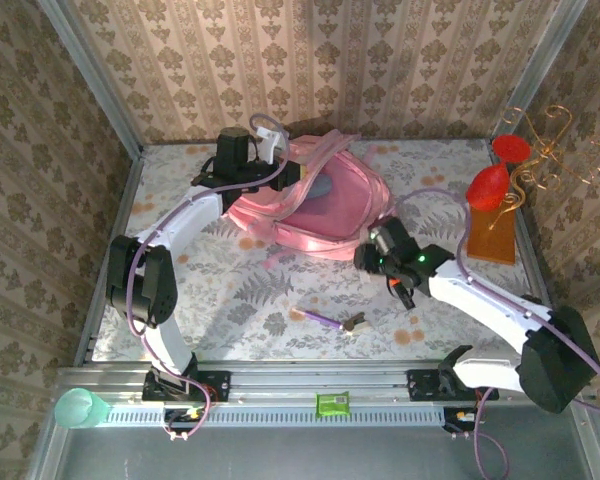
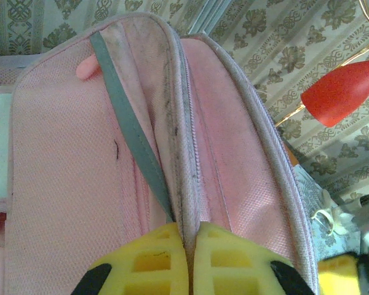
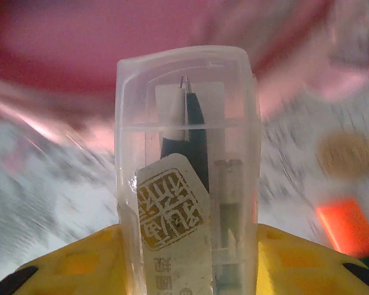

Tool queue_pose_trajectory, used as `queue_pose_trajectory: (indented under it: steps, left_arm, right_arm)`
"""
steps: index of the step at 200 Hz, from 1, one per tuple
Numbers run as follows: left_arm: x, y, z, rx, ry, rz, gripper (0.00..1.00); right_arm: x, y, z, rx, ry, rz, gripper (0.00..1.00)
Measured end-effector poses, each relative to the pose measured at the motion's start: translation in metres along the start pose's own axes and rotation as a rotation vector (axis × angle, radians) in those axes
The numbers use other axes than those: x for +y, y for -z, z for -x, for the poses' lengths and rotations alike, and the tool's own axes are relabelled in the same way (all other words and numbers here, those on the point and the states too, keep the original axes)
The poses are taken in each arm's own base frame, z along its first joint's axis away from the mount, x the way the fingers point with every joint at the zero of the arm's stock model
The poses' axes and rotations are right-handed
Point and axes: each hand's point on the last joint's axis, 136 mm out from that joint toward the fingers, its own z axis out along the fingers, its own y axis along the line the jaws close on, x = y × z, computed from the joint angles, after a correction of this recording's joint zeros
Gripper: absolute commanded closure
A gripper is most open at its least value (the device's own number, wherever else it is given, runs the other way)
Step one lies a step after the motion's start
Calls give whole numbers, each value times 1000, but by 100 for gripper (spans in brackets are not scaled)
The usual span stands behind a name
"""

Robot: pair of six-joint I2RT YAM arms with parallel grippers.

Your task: Pack the student bag

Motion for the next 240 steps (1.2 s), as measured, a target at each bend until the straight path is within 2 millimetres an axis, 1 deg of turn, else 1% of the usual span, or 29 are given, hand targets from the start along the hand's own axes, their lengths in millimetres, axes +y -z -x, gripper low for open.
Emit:
queue_pose_trajectory:
  steps: [8, 15, 21, 29, 35, 53, 68, 81, 91, 104, 115, 123, 135, 148, 155, 169, 180, 196, 208, 215, 218, 229, 240]
  left_arm:
    - [-1, 0, 0, 1, 2, -1, 100]
    - [-2, -1, -1, 2, 4, -3, 100]
    - [-2, -1, -1, 2, 6, -4, 100]
    - [-3, -2, -1, 2, 12, -6, 100]
    - [-3, -2, 0, 1, 17, -7, 100]
    - [-4, -2, 2, -5, 35, -9, 100]
    - [-6, -1, 6, -12, 46, -10, 100]
    - [-7, 0, 11, -21, 52, -10, 100]
    - [-8, 1, 14, -26, 56, -9, 100]
    - [-8, 1, 16, -28, 63, -5, 100]
    - [-8, 1, 16, -30, 68, -2, 100]
    - [-7, 1, 16, -31, 69, 1, 100]
    - [-7, 1, 18, -33, 67, 1, 100]
    - [-7, 2, 18, -35, 67, 4, 100]
    - [-6, 1, 18, -35, 67, 6, 100]
    - [-6, 1, 18, -36, 67, 11, 100]
    - [-4, 1, 18, -38, 68, 17, 100]
    - [-2, 0, 13, -35, 69, 21, 100]
    - [-2, -2, 5, -29, 71, 22, 100]
    - [-3, -4, 1, -25, 72, 20, 100]
    - [-3, -4, -1, -24, 71, 19, 100]
    - [-6, -6, -6, -19, 69, 19, 100]
    - [-6, -8, -10, -20, 65, 21, 100]
  right_arm:
    - [7, 1, 21, -51, -51, 35, 67]
    - [12, 0, 41, -95, -103, 62, 67]
    - [15, -4, 54, -121, -143, 77, 66]
    - [20, -14, 73, -155, -202, 98, 66]
    - [23, -22, 84, -170, -235, 110, 65]
    - [34, -59, 112, -196, -344, 130, 60]
    - [49, -91, 127, -198, -412, 154, 54]
    - [65, -119, 137, -200, -462, 179, 46]
    - [75, -138, 141, -194, -483, 198, 40]
    - [87, -156, 146, -179, -492, 224, 32]
    - [95, -165, 146, -161, -480, 249, 26]
    - [98, -166, 145, -146, -474, 262, 22]
    - [99, -163, 142, -131, -446, 275, 20]
    - [95, -155, 137, -115, -413, 286, 20]
    - [93, -147, 132, -105, -389, 292, 20]
    - [86, -123, 119, -86, -334, 289, 20]
    - [78, -99, 110, -84, -288, 272, 19]
    - [68, -67, 105, -98, -232, 244, 18]
    - [55, -49, 104, -125, -194, 195, 16]
    - [45, -43, 103, -139, -179, 159, 15]
    - [38, -41, 103, -147, -174, 134, 15]
    - [17, -40, 101, -151, -165, 67, 15]
    - [-8, -49, 102, -140, -174, -8, 15]
